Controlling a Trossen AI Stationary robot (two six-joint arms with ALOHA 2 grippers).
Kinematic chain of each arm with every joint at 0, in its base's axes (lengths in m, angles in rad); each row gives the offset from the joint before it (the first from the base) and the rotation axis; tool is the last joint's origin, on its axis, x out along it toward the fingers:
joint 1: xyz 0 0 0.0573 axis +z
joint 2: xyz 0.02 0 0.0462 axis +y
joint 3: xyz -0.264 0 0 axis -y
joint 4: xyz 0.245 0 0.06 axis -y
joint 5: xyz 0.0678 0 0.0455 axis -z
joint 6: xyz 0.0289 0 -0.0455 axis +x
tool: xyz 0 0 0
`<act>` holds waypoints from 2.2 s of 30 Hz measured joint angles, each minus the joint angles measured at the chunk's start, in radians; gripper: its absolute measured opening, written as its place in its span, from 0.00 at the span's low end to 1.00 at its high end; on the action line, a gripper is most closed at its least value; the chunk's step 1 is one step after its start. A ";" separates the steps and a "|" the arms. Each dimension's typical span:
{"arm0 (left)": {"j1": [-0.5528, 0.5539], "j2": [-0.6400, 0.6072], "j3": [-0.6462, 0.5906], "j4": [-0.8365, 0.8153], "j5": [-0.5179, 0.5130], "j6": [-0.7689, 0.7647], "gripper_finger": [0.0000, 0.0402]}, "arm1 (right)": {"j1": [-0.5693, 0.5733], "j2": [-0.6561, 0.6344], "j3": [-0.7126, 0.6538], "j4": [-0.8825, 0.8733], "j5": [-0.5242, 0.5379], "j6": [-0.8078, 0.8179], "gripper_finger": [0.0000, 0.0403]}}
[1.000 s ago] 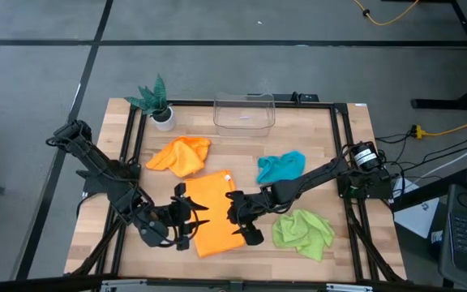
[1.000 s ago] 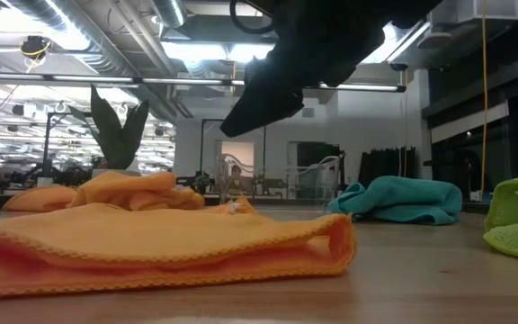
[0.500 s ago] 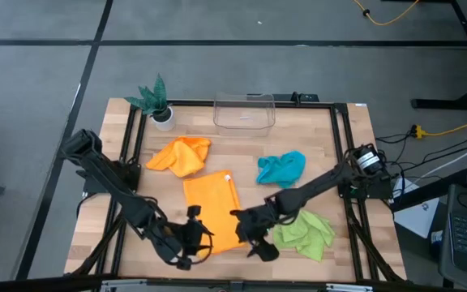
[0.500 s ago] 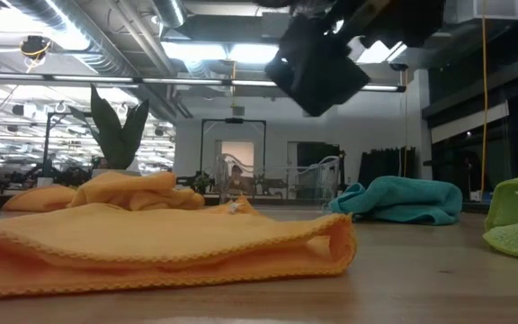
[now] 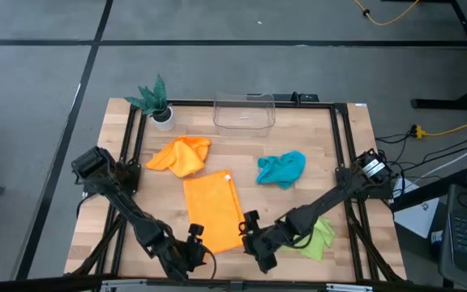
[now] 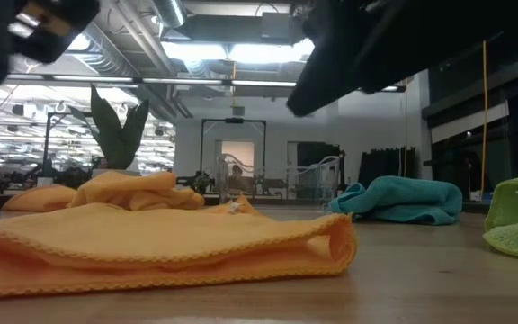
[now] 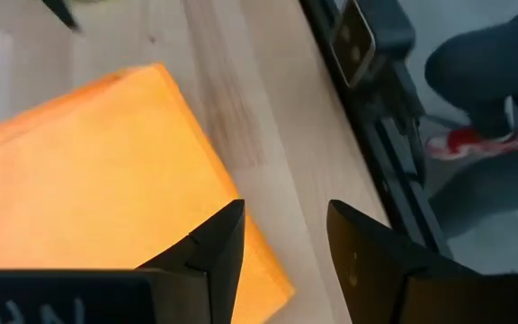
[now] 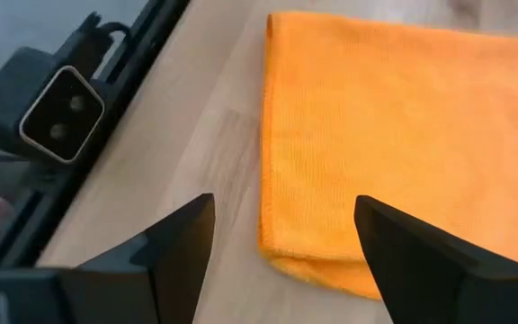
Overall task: Fold microfiber towels
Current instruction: Fold the bottom orange microfiber towel
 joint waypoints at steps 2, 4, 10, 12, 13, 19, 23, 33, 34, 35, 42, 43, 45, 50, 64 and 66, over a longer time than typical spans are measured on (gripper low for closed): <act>-0.008 0.021 0.000 0.016 0.000 -0.001 0.38 | 0.004 0.000 0.000 0.004 -0.006 -0.003 0.67; -0.008 0.030 0.000 0.026 0.002 -0.010 0.38 | 0.003 0.000 0.000 0.007 -0.033 0.046 0.67; -0.007 0.028 0.000 0.036 -0.003 -0.080 0.38 | -0.010 0.005 0.000 0.001 -0.031 0.053 0.67; -0.007 0.028 0.000 0.035 -0.002 -0.105 0.39 | -0.017 0.009 0.000 0.005 -0.031 0.044 0.67; -0.006 0.028 0.000 0.035 -0.001 -0.119 0.39 | -0.019 0.011 0.000 0.003 -0.031 0.043 0.67; -0.003 0.028 0.000 0.032 -0.002 -0.132 0.45 | -0.033 0.032 0.000 0.007 -0.055 0.035 0.67; -0.003 0.028 0.000 0.019 -0.001 -0.136 0.48 | -0.038 0.059 0.000 0.007 -0.061 0.033 0.67; 0.002 0.043 0.000 -0.051 0.004 -0.257 0.50 | -0.042 0.120 0.000 0.050 -0.091 0.012 0.65; 0.002 0.044 0.000 -0.051 0.004 -0.258 0.50 | -0.043 0.127 0.000 0.050 -0.098 0.013 0.65; 0.002 0.048 0.000 -0.049 0.004 -0.258 0.50 | -0.043 0.136 0.000 0.049 -0.099 0.012 0.64; 0.008 0.124 0.000 -0.054 0.007 -0.281 0.50 | -0.045 0.178 0.003 0.058 -0.099 0.063 0.63; 0.010 0.135 0.000 -0.051 0.002 -0.291 0.50 | -0.046 0.179 0.003 0.058 -0.100 0.070 0.63; 0.010 0.148 0.003 -0.047 -0.005 -0.312 0.50 | -0.046 0.180 0.003 0.058 -0.107 0.083 0.63; 0.007 0.172 0.006 -0.043 -0.005 -0.312 0.50 | -0.047 0.181 0.003 0.056 -0.112 0.086 0.63; 0.001 0.174 0.006 -0.112 -0.001 -0.308 0.42 | -0.047 0.184 0.002 0.048 -0.103 0.075 0.40; 0.000 0.175 0.005 -0.114 -0.011 -0.310 0.37 | -0.047 0.184 0.002 0.048 -0.096 0.103 0.33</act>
